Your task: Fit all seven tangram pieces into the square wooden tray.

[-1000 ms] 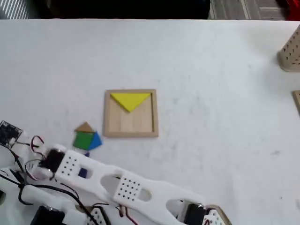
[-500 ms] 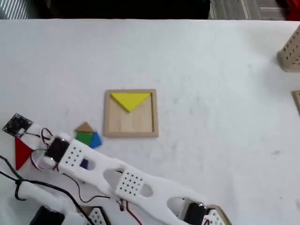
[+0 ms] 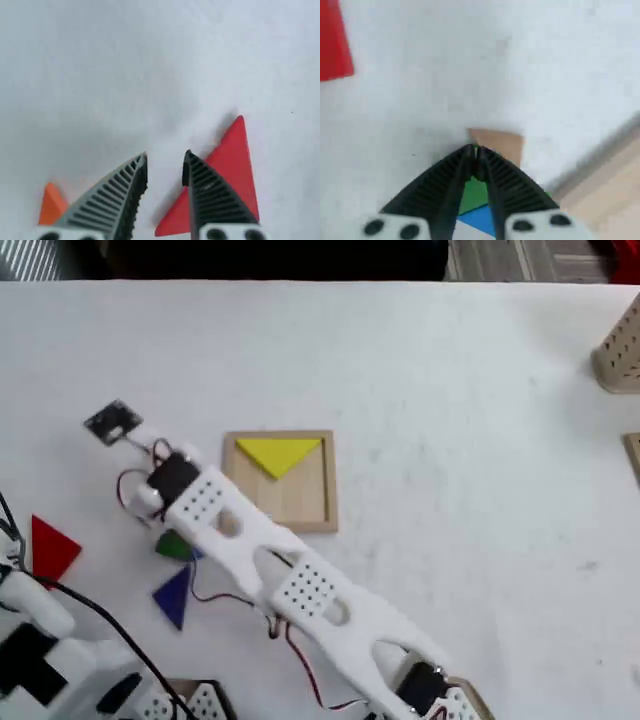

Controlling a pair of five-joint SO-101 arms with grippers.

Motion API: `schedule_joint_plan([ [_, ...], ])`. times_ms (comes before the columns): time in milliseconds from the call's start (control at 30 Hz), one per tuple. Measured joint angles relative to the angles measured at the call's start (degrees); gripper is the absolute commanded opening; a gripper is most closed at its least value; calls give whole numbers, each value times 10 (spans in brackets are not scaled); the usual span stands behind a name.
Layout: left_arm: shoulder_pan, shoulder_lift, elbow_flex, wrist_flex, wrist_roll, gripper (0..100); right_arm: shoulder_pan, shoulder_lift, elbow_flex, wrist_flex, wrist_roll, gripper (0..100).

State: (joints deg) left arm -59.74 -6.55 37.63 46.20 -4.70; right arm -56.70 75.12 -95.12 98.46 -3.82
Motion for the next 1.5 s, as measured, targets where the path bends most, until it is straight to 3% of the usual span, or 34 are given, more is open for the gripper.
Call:
schedule_joint_plan([
  [467,79,271,-149,-32,0,131,84,-83,24,6,25,16],
  [733,114,238,-84,-74,-10,26,113,-202,142,6,26,16],
  [1000,124,114,38,-84,-126,24,135,-369,307,6,28,16],
  [1133,131,64,76,-35,-191,24,148,-438,377,6,32,16],
  [1333,134,29,90,101,-295,24,165,-504,452,6,32,17],
  [1500,134,18,95,140,-323,24,171,-539,506,6,32,17],
])
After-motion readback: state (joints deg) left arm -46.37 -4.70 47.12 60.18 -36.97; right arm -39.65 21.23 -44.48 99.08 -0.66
